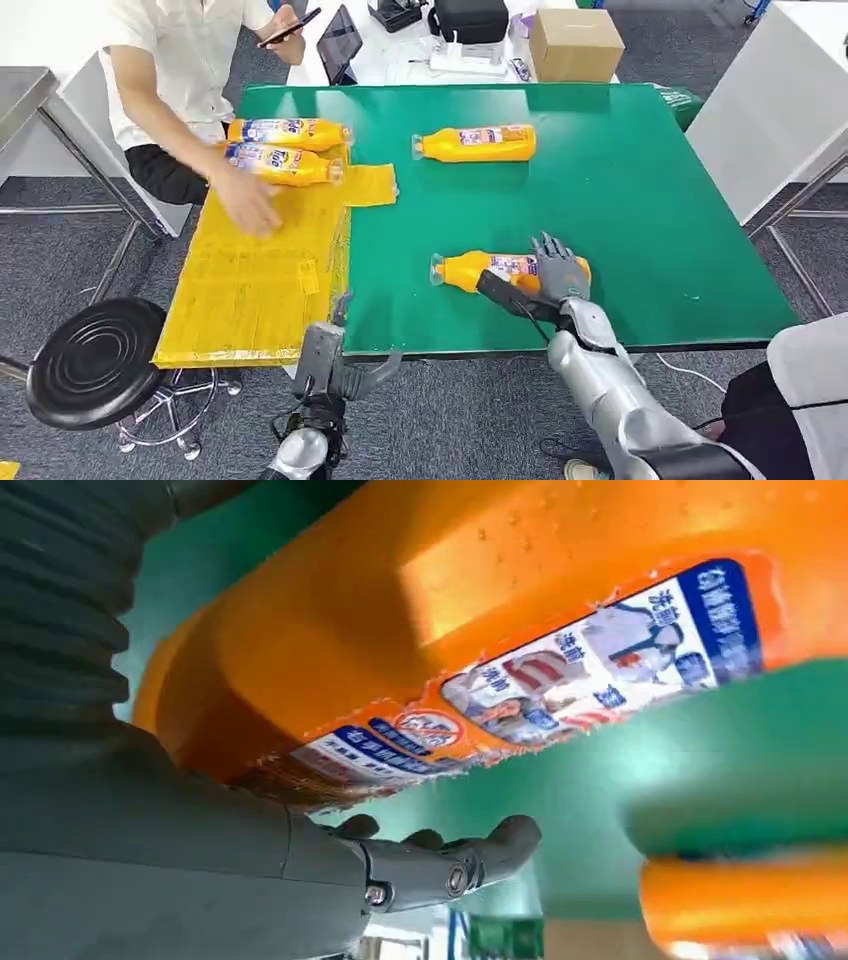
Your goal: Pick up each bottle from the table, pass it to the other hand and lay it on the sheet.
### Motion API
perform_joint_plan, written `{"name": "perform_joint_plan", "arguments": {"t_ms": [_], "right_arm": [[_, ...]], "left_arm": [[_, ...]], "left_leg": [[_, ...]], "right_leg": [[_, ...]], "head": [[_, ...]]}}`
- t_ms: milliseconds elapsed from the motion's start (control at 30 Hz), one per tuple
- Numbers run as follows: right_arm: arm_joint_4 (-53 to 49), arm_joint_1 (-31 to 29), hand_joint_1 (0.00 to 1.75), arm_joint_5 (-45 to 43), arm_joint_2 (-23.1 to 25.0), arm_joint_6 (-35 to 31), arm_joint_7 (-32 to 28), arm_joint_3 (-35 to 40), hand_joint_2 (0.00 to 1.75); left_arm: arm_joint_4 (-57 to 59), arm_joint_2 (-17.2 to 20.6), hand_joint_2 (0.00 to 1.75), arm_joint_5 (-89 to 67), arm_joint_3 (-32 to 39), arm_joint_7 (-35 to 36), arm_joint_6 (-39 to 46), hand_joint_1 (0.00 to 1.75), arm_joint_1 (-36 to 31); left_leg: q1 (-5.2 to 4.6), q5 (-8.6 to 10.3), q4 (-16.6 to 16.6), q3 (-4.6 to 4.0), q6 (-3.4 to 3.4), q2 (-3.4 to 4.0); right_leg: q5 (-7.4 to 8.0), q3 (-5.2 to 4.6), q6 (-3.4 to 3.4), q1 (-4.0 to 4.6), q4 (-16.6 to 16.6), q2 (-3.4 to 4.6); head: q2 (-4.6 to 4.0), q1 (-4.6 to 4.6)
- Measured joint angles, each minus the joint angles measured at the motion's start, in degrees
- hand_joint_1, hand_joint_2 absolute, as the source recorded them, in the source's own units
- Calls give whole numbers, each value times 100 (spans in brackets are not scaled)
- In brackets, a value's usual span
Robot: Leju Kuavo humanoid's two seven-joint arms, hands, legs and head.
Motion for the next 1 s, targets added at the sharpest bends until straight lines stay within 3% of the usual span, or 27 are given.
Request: {"name": "perform_joint_plan", "arguments": {"t_ms": [400,433,467,833,867,900,1000], "right_arm": [[168,-413,0,210,-63,932,543,380,175],[188,-451,7,227,-63,1014,570,406,175],[197,-468,134,238,-63,1049,585,417,175],[302,-603,134,159,-87,1405,404,559,175],[308,-604,148,155,-90,1405,404,564,175],[310,-605,175,153,-92,1405,404,568,175],[326,-617,175,140,-96,1409,397,573,175]], "left_arm": [[-207,20,175,483,-46,544,-406,0,-6],[-207,22,175,538,-50,572,-450,0,-6],[-207,24,175,551,-54,590,-459,0,-7],[-207,37,175,581,-98,583,-415,0,-56],[-207,37,175,581,-98,583,-415,0,-57],[-207,37,175,581,-98,583,-411,0,-60],[-207,37,175,581,-98,577,-400,0,-67]], "left_leg": [[-1,5,1,11,7,-6],[-1,5,1,11,7,-7],[-1,5,1,11,7,-7],[0,5,1,11,7,-8],[-1,5,1,10,7,-8],[-1,5,1,10,7,-8],[-1,5,1,10,7,-8]], "right_leg": [[3,14,4,-1,0,-1],[3,15,4,-1,0,-2],[3,15,4,-1,0,-2],[3,15,4,0,0,-2],[3,14,4,0,0,-2],[3,14,4,0,0,-2],[3,14,4,0,0,-2]], "head": [[0,0],[0,0],[0,2],[0,2],[0,0],[0,0],[0,2]]}}
